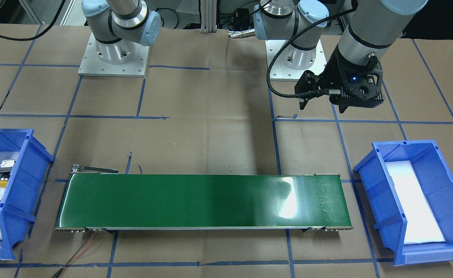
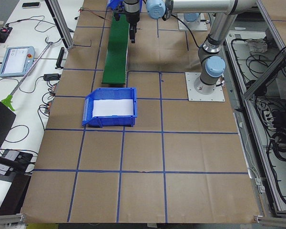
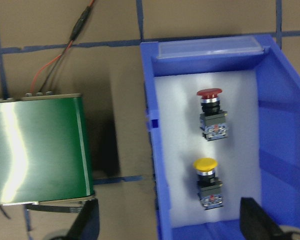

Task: Transport two buttons from left to right

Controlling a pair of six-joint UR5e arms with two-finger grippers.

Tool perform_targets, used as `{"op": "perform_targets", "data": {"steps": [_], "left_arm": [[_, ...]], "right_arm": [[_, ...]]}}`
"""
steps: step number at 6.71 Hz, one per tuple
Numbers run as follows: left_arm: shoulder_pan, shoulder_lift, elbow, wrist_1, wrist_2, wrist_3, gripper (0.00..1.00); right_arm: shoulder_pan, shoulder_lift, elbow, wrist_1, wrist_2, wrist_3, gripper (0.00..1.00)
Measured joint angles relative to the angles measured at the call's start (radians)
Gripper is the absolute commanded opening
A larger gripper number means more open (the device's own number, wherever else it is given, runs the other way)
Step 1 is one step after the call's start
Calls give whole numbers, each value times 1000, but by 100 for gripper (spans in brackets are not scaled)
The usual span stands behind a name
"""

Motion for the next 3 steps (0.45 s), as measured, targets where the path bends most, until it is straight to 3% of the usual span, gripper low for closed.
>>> {"op": "perform_targets", "data": {"steps": [3], "left_arm": [[0, 0, 1, 0, 0, 0, 100]], "right_arm": [[245, -224, 143, 55, -1, 280, 100]]}}
